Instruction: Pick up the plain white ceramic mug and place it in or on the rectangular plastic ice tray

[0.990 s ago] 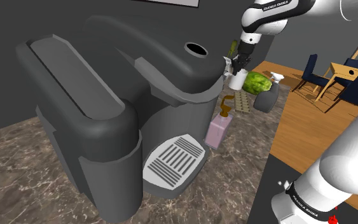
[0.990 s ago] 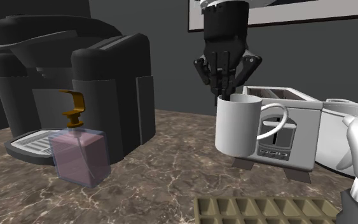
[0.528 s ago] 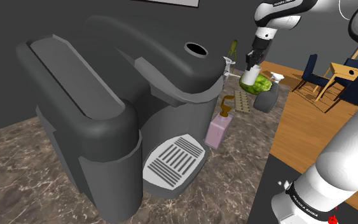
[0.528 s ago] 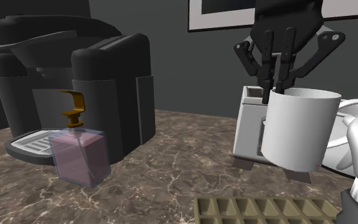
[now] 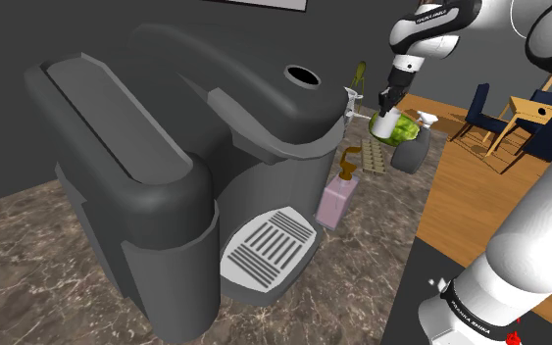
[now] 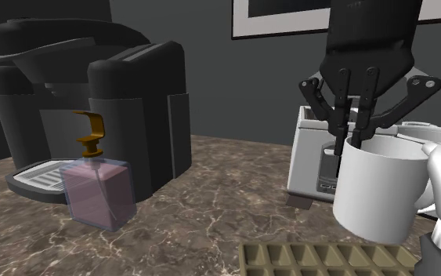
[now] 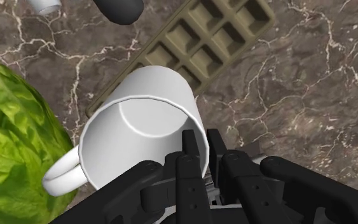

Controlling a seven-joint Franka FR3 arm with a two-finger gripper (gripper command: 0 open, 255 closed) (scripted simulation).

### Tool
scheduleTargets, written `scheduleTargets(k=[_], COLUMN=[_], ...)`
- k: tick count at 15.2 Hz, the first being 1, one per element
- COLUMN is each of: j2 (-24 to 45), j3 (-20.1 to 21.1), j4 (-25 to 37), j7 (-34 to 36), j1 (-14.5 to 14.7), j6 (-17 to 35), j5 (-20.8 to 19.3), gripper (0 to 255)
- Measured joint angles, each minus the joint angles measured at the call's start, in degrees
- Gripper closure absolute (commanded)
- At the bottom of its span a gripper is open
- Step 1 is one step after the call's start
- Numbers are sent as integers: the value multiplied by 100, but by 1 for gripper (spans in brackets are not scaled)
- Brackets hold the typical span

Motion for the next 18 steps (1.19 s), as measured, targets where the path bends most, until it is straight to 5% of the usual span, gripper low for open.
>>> scheduleTargets(k=[18], j2=[313], j3=[40], j4=[-790], j7=[-153], j1=[-22], j6=[1099], j5=[195], gripper=[255])
